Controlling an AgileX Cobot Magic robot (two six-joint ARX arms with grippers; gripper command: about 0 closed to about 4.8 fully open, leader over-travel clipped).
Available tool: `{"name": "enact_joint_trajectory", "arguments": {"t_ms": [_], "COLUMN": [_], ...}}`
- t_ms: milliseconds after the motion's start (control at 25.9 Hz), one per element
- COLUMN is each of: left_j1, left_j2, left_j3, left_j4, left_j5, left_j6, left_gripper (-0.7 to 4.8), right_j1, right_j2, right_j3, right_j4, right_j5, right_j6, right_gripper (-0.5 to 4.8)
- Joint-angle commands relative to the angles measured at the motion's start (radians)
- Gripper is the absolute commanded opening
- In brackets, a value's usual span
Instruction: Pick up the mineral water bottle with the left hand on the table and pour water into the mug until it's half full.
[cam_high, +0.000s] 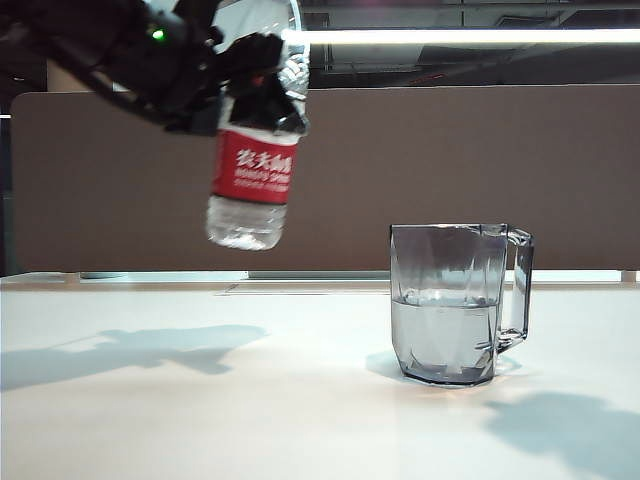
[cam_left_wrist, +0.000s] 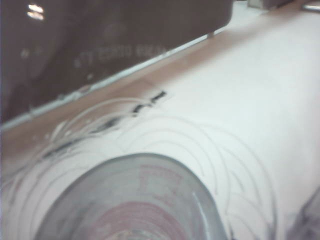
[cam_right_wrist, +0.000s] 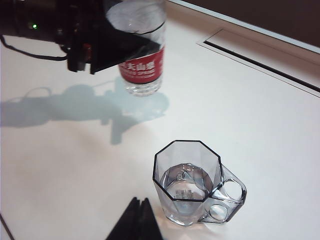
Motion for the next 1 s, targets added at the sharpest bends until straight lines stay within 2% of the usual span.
{"name": "enact_joint_trajectory", "arguments": {"t_ms": [39, 232, 386, 502, 579, 811, 1004], "left_j1": [0.049, 0.097, 0.097, 0.098, 0.104, 0.104, 0.109], "left_j2": [-0.069, -0.125, -0.138, -0.138, -0.138, -0.138, -0.138], "left_j3": [-0.059, -0.126, -0.211, -0.27, -0.343, -0.437, -0.481], "left_j4": [0.04, 0.051, 0.096, 0.174, 0.282, 0.38, 0.394], "left_j5": [0.003, 0.003, 0.003, 0.003, 0.003, 0.003, 0.003], "left_j6": [-0.05, -0.111, -0.134, -0.15, -0.184, -0.184, -0.173], "left_gripper": [2.58, 2.58, 2.58, 2.58, 2.58, 2.58, 2.58], "right_j1": [0.0, 0.0, 0.0, 0.0, 0.0, 0.0, 0.0], "right_j2": [0.0, 0.0, 0.0, 0.0, 0.0, 0.0, 0.0], "right_j3": [0.01, 0.01, 0.01, 0.01, 0.01, 0.01, 0.01], "right_j4": [0.014, 0.014, 0.014, 0.014, 0.014, 0.014, 0.014], "right_j5": [-0.003, -0.003, -0.003, -0.003, -0.003, -0.003, -0.003], "right_j6": [-0.003, -0.004, -0.003, -0.003, -0.003, -0.003, -0.003], "right_gripper": [-0.08, -0.08, -0.08, -0.08, -0.08, -0.08, -0.08]}}
